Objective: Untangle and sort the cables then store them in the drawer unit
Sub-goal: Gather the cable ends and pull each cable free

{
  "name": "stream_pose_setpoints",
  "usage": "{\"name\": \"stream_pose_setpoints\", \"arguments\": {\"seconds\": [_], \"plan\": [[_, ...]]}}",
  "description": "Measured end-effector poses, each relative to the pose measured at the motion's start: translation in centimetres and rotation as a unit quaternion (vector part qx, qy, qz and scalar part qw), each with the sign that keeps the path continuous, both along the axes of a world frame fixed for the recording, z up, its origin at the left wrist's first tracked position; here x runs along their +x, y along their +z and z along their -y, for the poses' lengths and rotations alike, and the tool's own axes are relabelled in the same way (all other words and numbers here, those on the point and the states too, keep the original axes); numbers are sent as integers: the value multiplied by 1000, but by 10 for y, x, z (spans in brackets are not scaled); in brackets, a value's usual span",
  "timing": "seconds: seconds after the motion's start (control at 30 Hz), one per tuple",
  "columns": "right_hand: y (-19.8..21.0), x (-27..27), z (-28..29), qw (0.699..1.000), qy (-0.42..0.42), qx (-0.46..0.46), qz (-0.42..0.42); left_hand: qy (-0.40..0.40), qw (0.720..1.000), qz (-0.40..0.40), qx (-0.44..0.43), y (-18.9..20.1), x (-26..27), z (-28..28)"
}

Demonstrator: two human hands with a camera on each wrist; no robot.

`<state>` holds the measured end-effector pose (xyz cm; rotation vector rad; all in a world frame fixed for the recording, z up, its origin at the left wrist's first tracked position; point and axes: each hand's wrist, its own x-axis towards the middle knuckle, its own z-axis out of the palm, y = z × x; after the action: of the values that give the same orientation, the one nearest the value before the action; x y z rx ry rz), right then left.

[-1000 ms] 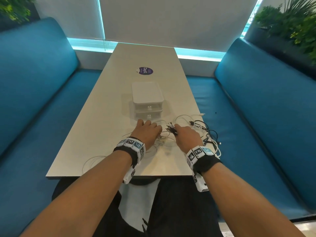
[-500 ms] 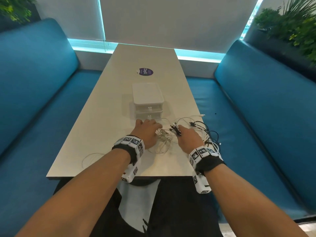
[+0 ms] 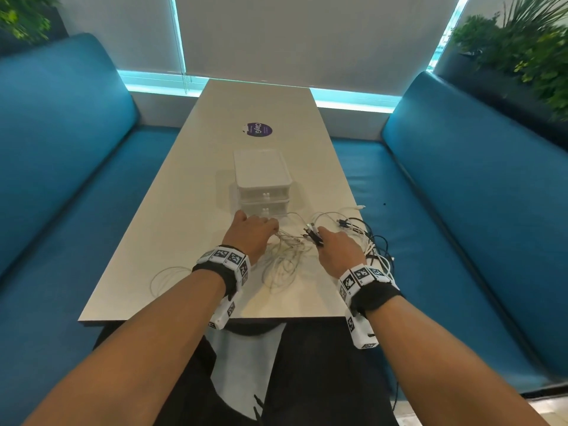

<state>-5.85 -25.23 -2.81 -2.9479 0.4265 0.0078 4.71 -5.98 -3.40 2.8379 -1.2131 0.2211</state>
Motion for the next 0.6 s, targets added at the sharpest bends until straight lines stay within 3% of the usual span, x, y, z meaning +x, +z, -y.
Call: {"name": "stream_pose_setpoints", "arguments": {"seconds": [0.2, 0.37, 0.43, 0.6], "plan": [[0, 2, -5, 999, 2, 42, 17, 37, 999, 5, 34, 5, -2, 4], [1, 7, -13, 997, 19, 68, 39, -4, 992, -70, -101, 8, -20, 34], [1, 6, -11, 996, 19, 72, 46, 2, 993, -94, -76, 1, -26, 41], [2, 2, -4, 999, 19, 27, 27, -18, 998, -66, -3, -15, -19, 35]]}}
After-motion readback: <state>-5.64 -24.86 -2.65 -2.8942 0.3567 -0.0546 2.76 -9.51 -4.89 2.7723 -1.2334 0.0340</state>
